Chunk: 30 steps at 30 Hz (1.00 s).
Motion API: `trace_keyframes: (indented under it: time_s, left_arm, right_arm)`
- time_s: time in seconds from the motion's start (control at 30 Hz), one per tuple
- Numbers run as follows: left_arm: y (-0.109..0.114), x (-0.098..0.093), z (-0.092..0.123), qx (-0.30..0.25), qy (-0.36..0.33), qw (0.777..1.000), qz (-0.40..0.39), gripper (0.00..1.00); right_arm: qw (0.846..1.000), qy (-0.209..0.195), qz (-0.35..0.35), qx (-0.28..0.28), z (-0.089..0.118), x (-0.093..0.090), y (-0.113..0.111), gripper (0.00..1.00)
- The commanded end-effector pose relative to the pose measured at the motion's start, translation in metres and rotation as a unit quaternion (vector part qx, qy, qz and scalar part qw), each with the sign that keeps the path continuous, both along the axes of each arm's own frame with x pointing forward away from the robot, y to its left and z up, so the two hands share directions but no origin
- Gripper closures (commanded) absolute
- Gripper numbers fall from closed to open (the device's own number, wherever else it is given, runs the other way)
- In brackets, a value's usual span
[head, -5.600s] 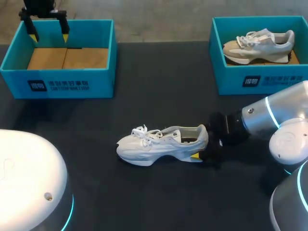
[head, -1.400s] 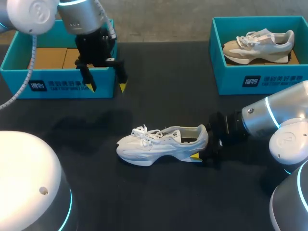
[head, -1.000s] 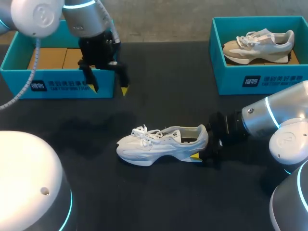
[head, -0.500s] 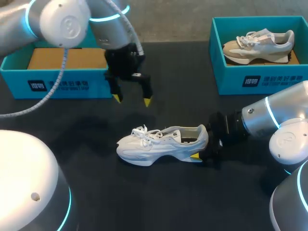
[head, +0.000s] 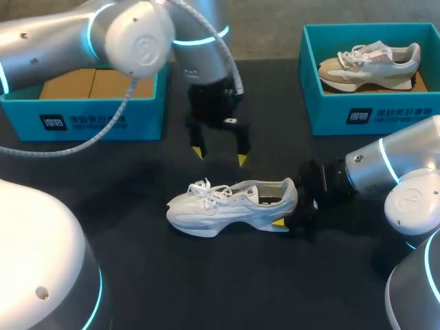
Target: Take the shoe out of the shoebox, open the shoe tongue, remove and reinsert the insole, then place the shoe into the shoebox
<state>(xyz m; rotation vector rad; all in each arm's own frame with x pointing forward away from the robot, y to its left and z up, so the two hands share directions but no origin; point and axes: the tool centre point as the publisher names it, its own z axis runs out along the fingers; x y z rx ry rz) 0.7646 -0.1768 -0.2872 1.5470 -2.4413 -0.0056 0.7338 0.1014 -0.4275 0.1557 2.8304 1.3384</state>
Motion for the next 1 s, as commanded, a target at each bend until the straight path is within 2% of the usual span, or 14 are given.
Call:
trace_keyframes:
  time_s: [0.03,0.37,1.0]
  left_arm:
    - [-0.018,-0.002,-0.008,0.018,-0.001,1.0,-0.009,0.0]
    - [-0.037,-0.012,-0.028,0.038,-0.002,0.999,-0.015,0.0]
    - [-0.053,-0.02,-0.056,0.066,-0.006,0.998,-0.001,0.0]
  right_arm:
    - [1.0,0.0,0.0,-0.002,-0.003,-0.001,0.004,1.0]
    - [1.0,0.0,0.0,-0.002,-0.003,-0.001,0.004,1.0]
    - [1.0,0.0,0.0,-0.002,-0.003,-0.001,0.004,1.0]
